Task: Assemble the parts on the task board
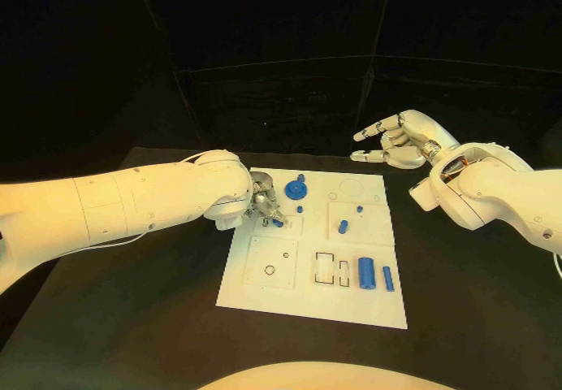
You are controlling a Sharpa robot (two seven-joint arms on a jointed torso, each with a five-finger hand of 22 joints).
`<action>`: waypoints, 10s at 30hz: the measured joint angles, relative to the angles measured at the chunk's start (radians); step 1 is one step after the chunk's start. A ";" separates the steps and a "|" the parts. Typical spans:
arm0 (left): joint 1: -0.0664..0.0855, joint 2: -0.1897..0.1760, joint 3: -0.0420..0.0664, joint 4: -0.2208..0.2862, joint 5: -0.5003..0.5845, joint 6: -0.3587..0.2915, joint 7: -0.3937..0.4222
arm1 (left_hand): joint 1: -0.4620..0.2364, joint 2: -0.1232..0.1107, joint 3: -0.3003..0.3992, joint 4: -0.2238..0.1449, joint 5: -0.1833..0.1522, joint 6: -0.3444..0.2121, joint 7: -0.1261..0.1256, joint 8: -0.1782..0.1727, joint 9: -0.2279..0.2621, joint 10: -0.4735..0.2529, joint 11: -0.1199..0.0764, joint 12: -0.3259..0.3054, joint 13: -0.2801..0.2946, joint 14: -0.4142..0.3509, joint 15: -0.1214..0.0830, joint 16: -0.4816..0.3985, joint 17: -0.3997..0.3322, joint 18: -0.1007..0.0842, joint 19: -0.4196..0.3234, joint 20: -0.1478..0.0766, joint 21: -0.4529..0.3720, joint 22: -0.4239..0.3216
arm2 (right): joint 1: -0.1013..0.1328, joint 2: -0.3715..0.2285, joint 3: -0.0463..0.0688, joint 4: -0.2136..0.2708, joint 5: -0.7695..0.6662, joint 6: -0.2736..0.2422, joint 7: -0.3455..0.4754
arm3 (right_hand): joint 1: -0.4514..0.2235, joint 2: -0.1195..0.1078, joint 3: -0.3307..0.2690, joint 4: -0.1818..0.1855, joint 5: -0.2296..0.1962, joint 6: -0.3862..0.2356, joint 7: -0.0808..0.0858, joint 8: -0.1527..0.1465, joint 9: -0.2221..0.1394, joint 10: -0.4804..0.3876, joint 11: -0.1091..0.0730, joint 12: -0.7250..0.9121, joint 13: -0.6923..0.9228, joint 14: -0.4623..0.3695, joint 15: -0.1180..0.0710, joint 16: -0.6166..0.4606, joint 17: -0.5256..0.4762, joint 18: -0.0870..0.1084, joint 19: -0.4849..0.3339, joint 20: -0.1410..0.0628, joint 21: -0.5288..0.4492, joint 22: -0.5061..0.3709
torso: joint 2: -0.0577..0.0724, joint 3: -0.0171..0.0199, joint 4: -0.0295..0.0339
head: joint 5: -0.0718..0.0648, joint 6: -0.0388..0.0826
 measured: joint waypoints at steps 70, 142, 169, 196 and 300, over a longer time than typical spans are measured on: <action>0.000 0.054 -0.001 -0.086 0.038 0.059 -0.031 | -0.245 0.006 -0.254 0.056 -0.083 0.074 -0.034 0.013 -0.009 0.050 -0.025 0.096 0.098 -0.003 -0.018 0.000 0.000 -0.015 0.027 -0.019 0.005 0.054 | 0.000 -0.001 0.000 0.001 -0.002 -0.007 -0.002 | 0.012 0.004 -0.028 -0.016 -0.023 -0.007 0.001 0.005 -0.002 -0.004 0.004 -0.014 0.000 0.000 0.000 -0.019 0.000 0.000 -0.015 0.000 -0.021 -0.039 | 0.000 -0.0001 -0.0001 | -0.004 -0.012; 0.042 0.162 0.053 -0.401 -0.086 0.263 -0.005 | -0.113 0.116 -0.500 0.126 -0.085 -0.059 0.016 -0.025 -0.044 -0.027 0.016 0.038 0.016 -0.005 0.005 -0.005 0.000 -0.015 0.000 0.011 -0.070 -0.011 | 0.000 0.030 0.000 -0.051 0.000 -0.007 0.010 | 0.008 0.000 -0.064 -0.008 0.012 -0.014 0.001 0.005 -0.001 -0.011 0.004 -0.025 -0.001 0.000 0.000 -0.025 0.000 0.000 -0.022 0.000 -0.031 -0.052 | 0.001 0.0007 -0.0029 | 0.005 0.001; 0.030 0.188 0.052 -0.444 -0.097 0.285 0.026 | -0.081 0.134 -0.508 0.118 -0.085 -0.055 0.012 -0.017 -0.049 -0.031 0.019 0.042 0.012 -0.005 0.005 -0.005 0.000 -0.015 0.000 0.011 -0.070 -0.008 | 0.000 0.037 0.000 -0.051 0.000 -0.007 0.010 | 0.008 0.008 -0.067 -0.005 0.017 -0.014 0.001 0.005 -0.001 -0.011 0.004 -0.025 -0.001 0.000 0.000 -0.025 0.000 0.000 -0.022 0.000 -0.031 -0.052 | 0.001 0.0015 -0.0023 | 0.001 -0.005; 0.025 0.196 0.051 -0.448 -0.098 0.292 0.051 | -0.068 0.147 -0.508 0.118 -0.085 -0.045 0.010 -0.008 -0.051 -0.031 0.019 0.042 0.012 -0.005 0.005 -0.005 0.000 -0.015 0.000 0.011 -0.066 -0.002 | 0.000 0.042 0.000 -0.053 0.000 -0.004 0.010 | 0.008 0.009 -0.067 -0.005 0.021 -0.014 0.001 0.009 -0.001 -0.011 0.004 -0.025 0.000 0.000 0.000 -0.025 0.000 0.000 -0.022 0.000 -0.031 -0.050 | 0.001 0.0012 -0.0010 | 0.007 -0.010; -0.036 -0.084 0.046 0.010 -0.111 0.013 0.078 | 0.014 0.068 -0.030 -0.013 -0.097 -0.058 -0.002 0.105 -0.022 -0.025 -0.003 0.033 -0.048 -0.002 0.002 -0.005 0.000 -0.015 -0.001 0.005 -0.078 0.014 | 0.000 0.040 -0.001 -0.066 0.011 0.019 0.015 | 0.045 0.050 -0.072 -0.022 0.063 -0.014 0.001 0.013 -0.001 -0.018 0.011 -0.023 -0.002 -0.004 -0.003 -0.031 0.000 0.000 -0.022 0.000 -0.035 -0.053 | -0.002 0.0026 0.0023 | 0.015 -0.002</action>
